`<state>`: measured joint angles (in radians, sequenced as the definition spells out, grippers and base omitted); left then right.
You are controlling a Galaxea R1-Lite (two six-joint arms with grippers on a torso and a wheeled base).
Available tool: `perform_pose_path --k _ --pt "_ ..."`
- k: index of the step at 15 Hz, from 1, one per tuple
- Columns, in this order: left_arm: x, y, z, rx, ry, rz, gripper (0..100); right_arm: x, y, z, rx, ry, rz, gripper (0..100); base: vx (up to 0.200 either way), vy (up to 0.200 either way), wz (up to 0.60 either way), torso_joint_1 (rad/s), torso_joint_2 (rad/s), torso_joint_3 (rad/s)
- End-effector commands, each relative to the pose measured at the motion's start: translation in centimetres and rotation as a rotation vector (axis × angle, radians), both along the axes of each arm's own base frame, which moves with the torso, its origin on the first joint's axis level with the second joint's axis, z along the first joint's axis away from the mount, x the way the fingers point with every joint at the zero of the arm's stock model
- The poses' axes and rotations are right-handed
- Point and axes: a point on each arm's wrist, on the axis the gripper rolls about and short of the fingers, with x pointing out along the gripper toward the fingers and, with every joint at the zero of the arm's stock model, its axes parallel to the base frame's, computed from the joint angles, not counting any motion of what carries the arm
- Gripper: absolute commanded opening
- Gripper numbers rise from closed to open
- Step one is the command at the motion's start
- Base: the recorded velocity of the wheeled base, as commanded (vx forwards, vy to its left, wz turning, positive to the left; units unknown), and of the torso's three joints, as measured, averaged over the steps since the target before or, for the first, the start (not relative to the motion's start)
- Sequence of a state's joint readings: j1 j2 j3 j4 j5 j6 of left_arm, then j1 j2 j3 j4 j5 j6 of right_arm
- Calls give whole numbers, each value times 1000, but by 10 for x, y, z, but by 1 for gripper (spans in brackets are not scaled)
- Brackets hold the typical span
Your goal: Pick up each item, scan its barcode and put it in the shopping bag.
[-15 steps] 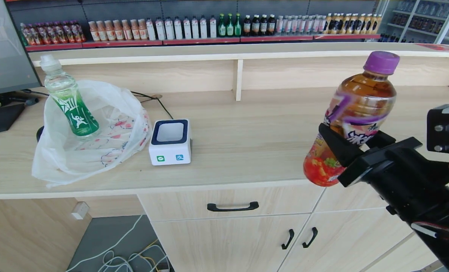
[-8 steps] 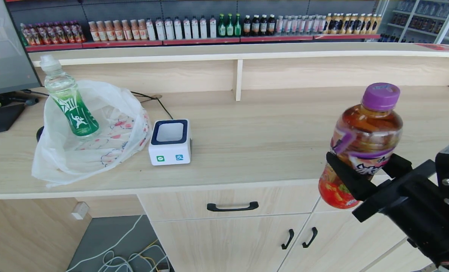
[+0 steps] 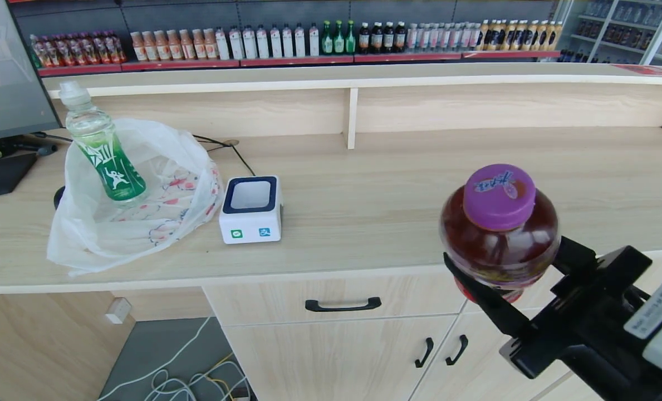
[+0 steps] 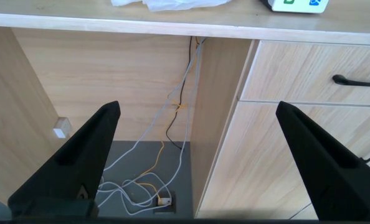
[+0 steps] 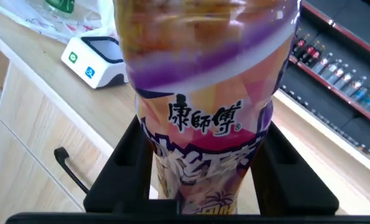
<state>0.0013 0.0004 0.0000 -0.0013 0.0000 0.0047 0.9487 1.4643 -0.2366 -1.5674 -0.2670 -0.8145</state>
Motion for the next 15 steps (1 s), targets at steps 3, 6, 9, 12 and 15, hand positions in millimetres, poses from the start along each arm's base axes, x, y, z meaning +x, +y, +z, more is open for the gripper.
perform_pose_path --k 3,6,9,12,15 --pt "0 0 0 0 -1 2 100 -14 16 -2 -133 -109 89 0 0 0 0 0 0 0" --pt "0 0 0 0 -1 0 100 -21 38 -7 -241 -218 217 0 0 0 0 0 0 0" --pt "0 0 0 0 -1 0 100 -22 60 -7 -259 -266 286 0 0 0 0 0 0 0" --pt "0 0 0 0 -1 0 100 -19 66 -7 -284 -329 345 0 0 0 0 0 0 0" --pt "0 0 0 0 -1 0 100 -16 63 -3 -336 -426 310 0 0 0 0 0 0 0"
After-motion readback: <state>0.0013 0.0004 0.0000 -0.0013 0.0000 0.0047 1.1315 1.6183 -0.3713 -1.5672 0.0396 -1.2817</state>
